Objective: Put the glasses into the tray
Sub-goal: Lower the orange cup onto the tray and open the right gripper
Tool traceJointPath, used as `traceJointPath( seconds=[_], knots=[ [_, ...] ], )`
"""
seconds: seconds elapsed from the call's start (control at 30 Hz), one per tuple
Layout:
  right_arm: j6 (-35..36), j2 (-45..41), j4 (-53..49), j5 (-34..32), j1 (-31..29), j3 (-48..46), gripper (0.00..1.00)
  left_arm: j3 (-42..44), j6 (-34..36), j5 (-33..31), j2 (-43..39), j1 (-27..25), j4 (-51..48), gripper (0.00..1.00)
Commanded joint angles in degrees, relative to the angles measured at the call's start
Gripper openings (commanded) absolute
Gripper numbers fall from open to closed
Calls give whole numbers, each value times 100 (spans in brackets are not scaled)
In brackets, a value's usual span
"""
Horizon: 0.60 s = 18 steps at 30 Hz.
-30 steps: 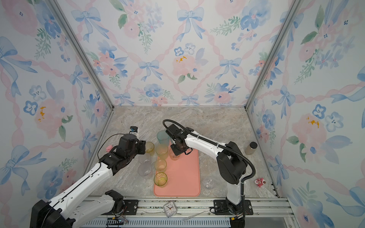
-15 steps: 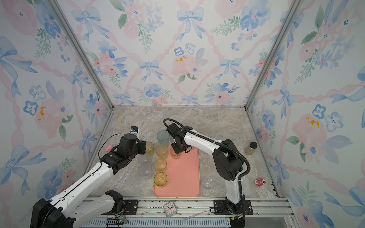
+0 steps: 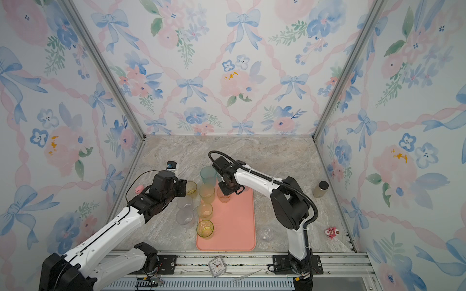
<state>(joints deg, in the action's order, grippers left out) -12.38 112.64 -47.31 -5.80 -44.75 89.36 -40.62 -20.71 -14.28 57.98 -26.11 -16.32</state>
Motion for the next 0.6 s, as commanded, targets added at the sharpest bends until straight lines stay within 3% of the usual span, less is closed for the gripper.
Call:
traceJointPath(
  seconds=[0.0, 0.17, 0.57],
  knots=[
    [45, -27, -34, 8, 68, 38, 22, -78, 93, -48, 41, 41, 76, 41],
    [54, -190, 20, 88, 76, -19, 30, -60, 107, -54, 34, 38, 67, 41],
    [34, -973, 62, 105, 89, -256, 38, -95, 120, -140, 21, 37, -151, 39]
  ],
)
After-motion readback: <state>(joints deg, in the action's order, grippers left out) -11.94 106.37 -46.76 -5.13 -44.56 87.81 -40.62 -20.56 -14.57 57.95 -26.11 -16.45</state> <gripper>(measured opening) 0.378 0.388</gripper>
